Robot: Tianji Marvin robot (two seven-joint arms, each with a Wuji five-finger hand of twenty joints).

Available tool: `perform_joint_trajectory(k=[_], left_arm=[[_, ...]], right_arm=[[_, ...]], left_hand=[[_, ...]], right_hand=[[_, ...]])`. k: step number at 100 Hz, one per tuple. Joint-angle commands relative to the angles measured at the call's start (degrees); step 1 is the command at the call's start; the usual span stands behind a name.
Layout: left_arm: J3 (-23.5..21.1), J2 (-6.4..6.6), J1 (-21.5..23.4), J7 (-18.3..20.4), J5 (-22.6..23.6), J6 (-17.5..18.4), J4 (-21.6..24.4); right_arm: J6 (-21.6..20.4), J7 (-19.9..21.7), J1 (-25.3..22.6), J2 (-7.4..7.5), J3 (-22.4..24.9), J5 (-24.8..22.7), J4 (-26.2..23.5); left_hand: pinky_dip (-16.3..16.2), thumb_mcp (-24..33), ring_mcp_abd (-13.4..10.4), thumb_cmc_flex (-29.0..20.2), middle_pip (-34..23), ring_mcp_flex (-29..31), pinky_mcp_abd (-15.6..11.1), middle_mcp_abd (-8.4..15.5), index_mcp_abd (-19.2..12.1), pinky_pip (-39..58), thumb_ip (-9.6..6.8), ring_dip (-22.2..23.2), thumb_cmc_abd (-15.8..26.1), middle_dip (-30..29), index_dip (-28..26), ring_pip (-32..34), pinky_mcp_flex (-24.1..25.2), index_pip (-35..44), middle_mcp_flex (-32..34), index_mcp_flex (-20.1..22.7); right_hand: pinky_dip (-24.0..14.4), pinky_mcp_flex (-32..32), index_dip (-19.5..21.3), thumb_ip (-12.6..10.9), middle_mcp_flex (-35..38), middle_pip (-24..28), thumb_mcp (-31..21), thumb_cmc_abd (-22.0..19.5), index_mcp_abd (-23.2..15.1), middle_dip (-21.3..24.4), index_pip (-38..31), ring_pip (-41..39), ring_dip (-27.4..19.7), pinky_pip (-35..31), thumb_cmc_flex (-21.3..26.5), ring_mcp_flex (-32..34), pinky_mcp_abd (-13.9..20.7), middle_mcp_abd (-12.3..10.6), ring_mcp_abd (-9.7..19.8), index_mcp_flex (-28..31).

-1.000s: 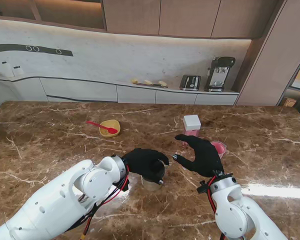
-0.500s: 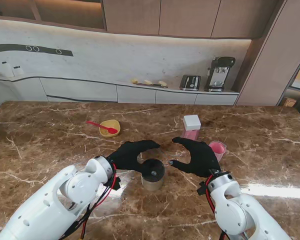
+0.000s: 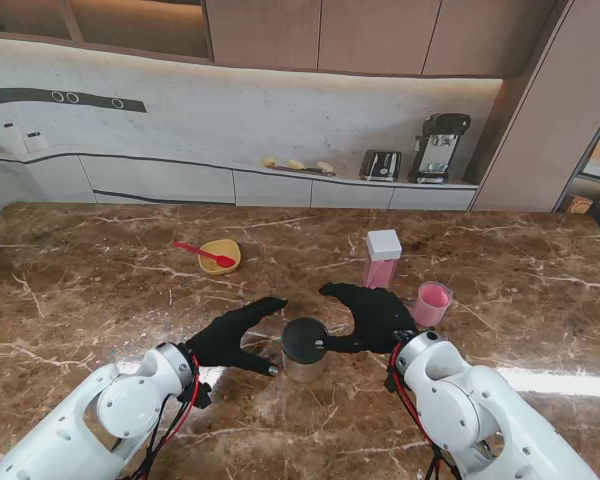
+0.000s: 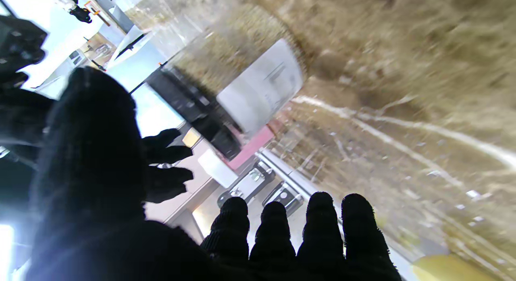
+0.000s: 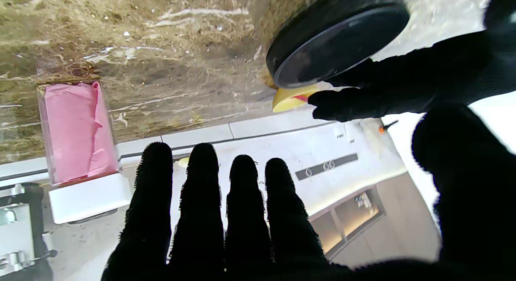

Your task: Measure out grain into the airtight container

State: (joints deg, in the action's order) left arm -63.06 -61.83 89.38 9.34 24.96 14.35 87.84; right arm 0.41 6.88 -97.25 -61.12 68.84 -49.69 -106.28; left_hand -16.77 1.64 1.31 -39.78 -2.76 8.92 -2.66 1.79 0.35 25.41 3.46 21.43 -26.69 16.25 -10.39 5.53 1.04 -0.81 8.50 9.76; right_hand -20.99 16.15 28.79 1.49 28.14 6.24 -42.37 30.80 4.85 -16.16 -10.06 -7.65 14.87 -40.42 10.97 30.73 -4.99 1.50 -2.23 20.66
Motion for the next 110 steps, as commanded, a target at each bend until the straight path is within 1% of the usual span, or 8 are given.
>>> perform_joint_trajectory(k=[1, 20, 36, 44, 88, 90, 92, 110], left_arm=[[0.54, 0.2, 0.87, -0.55, 0.52, -0.11, -1.76], [3.0, -0.37, -0.5, -2.76, 0.12, 0.11, -5.76], [6.72, -1.14, -2.64, -5.0, -0.74, 0.27, -8.9], [8.52, -1.46, -3.8, -5.67, -1.18, 0.21, -10.25], [15.83, -3.98, -9.3, -10.31, -4.09, -0.54, -17.62], [15.99, -4.09, -9.44, -10.49, -4.27, -0.5, -17.87], [16.12, -4.18, -9.55, -10.6, -4.43, -0.48, -18.06], [17.13, -4.87, -10.55, -10.94, -6.26, -0.73, -19.76]], right_arm=[[-0.32, 1.0, 0.41, 0.41, -0.8, 0.22, -0.49], [0.86, 5.97, 2.55, 1.28, -3.51, -2.5, -0.92], [2.7, 12.1, 4.58, 2.18, -5.67, -5.73, -1.74], [3.1, 12.95, 5.56, 2.33, -6.84, -6.42, -1.29], [6.11, 13.69, 11.46, 2.53, -14.32, -11.47, 2.44], [6.38, 13.53, 11.71, 2.5, -14.69, -11.47, 2.68], [6.67, 13.32, 11.93, 2.47, -15.02, -11.5, 2.9], [8.29, 11.69, 13.29, 2.24, -17.03, -10.89, 4.13]], left_hand=[[0.2, -1.47, -3.62, -1.06, 1.93, -3.14, -2.84, 2.16, -0.56, -2.29, -1.56, -1.13, -2.25, -0.08, 1.39, -2.23, -0.25, -1.44, -1.59, -2.16], [-0.4, 0.12, -2.9, -1.21, 2.84, -3.39, -2.63, 0.87, 0.37, -3.43, -1.39, -1.21, -2.66, -3.35, 10.87, -1.72, -0.25, -2.41, -1.81, -2.09], [-0.37, 0.65, -2.77, -0.92, 2.89, -3.69, -2.52, 0.47, -0.51, -4.28, -1.29, -1.06, -2.61, -3.56, 11.43, -1.65, 0.1, -2.4, -1.89, -2.09], [-0.45, 0.81, -2.09, -0.51, 3.28, -4.1, -2.57, 0.1, -2.89, -4.8, -1.19, -0.84, -2.61, -4.1, 11.48, -1.54, 0.14, -2.38, -2.19, -2.05], [-2.11, 2.25, -1.06, -0.34, 2.6, -3.33, -1.4, -0.24, -2.54, -5.11, -0.99, 0.62, -3.4, -4.54, 11.52, -0.47, 0.01, -2.37, -1.81, -2.06], [-4.02, 11.37, -0.99, 3.79, 2.65, -3.05, -1.27, -0.18, -2.67, -6.33, 0.29, 1.63, -5.54, -2.43, 11.52, -0.92, -0.27, -2.37, -1.93, -2.05], [-4.51, 13.71, -0.91, 4.89, 2.69, -2.97, -1.2, -0.24, -2.72, -6.53, 0.66, 1.87, -6.05, -1.98, 11.51, -0.96, -0.25, -2.36, -1.91, -2.04], [-3.78, 17.41, 0.35, 6.09, 2.3, -3.27, 0.51, -1.07, -3.15, -7.31, 1.42, 2.76, -7.04, -1.13, 5.51, -0.08, 0.57, -0.83, -1.88, -1.9]], right_hand=[[-2.11, 0.16, 0.58, -0.31, -3.33, -1.31, 0.92, 2.14, 1.22, 0.53, 1.63, 0.14, 1.0, -1.39, -0.25, -2.87, 0.43, 0.47, -0.43, -3.73], [-5.81, -0.17, 1.5, 0.54, -8.05, -1.49, -1.57, 5.0, 3.1, 0.14, 4.04, -0.23, 1.7, -0.79, -1.99, -4.07, 0.33, 1.07, -0.99, -8.35], [-8.05, 1.58, 2.92, 1.38, -10.02, -0.64, -2.06, 5.99, 3.6, -1.26, 5.37, -2.68, 4.41, -1.1, -2.43, -3.15, 1.18, 1.4, -0.77, -10.45], [-9.42, 3.95, 3.46, 1.47, -9.94, -0.38, -1.95, 5.93, 3.58, -1.69, 5.68, -4.71, 6.43, -2.89, -2.66, -1.27, 1.93, 1.67, -0.66, -10.53], [-10.1, 10.49, 9.89, 2.0, -7.31, 8.38, 0.14, 5.71, 4.43, -11.36, -1.52, -17.12, 16.51, -9.49, -0.42, 3.5, 2.48, 2.15, 0.51, -7.24], [-10.02, 11.04, 10.49, 2.02, -6.77, 9.23, 0.59, 5.66, 4.32, -12.18, -2.31, -18.0, 16.99, -10.24, 0.15, 4.04, 2.43, 2.07, 0.57, -6.66], [-9.91, 11.64, 11.24, 2.04, -5.94, 10.15, 1.04, 5.61, 4.18, -13.01, -3.33, -19.01, 17.54, -11.07, 0.67, 4.74, 2.43, 1.98, 0.74, -6.0], [-8.52, 17.11, 16.67, 1.56, 0.86, 18.18, 4.91, 5.87, 1.61, -19.29, -10.16, -27.48, 21.82, -18.04, 8.37, 11.01, 2.74, 0.16, 2.49, -0.36]])
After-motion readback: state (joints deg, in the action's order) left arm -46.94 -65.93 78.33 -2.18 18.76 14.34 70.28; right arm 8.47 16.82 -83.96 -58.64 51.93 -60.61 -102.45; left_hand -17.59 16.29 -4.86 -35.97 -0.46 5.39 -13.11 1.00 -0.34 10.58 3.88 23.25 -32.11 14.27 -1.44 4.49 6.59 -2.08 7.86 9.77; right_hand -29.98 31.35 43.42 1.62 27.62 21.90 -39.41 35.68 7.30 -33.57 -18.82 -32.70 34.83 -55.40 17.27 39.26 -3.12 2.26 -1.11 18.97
